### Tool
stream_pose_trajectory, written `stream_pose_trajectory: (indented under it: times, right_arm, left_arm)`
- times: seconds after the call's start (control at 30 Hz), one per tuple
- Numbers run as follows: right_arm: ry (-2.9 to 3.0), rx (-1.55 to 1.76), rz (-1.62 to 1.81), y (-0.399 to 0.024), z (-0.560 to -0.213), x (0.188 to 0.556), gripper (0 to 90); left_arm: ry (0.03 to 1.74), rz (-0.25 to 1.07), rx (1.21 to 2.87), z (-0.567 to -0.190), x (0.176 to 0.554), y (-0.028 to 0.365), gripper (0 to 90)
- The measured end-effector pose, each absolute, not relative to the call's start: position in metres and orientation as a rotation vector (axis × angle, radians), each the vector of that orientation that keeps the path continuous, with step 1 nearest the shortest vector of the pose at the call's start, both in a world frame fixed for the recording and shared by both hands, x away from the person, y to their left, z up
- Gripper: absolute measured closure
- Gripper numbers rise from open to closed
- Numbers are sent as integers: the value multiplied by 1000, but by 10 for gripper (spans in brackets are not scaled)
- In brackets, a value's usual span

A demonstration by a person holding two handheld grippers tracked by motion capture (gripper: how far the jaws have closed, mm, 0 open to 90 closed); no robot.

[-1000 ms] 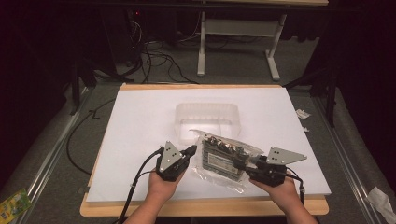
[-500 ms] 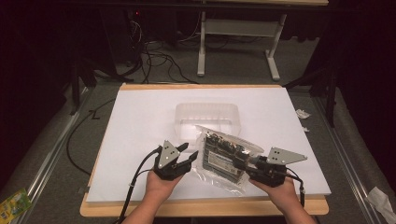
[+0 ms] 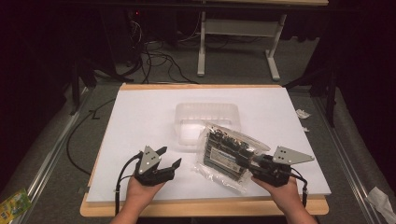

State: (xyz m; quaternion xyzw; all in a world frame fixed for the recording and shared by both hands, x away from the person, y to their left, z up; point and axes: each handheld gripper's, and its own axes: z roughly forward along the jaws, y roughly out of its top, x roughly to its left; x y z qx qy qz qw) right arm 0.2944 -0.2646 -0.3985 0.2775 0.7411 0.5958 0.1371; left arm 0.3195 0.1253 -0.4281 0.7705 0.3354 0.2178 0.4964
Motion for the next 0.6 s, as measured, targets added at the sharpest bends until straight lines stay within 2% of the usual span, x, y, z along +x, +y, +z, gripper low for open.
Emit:
stream_pose_trajectory:
  times: [0.3, 0.6]
  right_arm:
    - [2064, 826, 1711, -272, -388, 293, 760]
    - [1984, 848, 1691, -276, -371, 293, 760]
  left_arm:
    - [842, 552, 1891, -436, 313, 151, 312]
    - [833, 549, 1901, -437, 313, 146, 311]
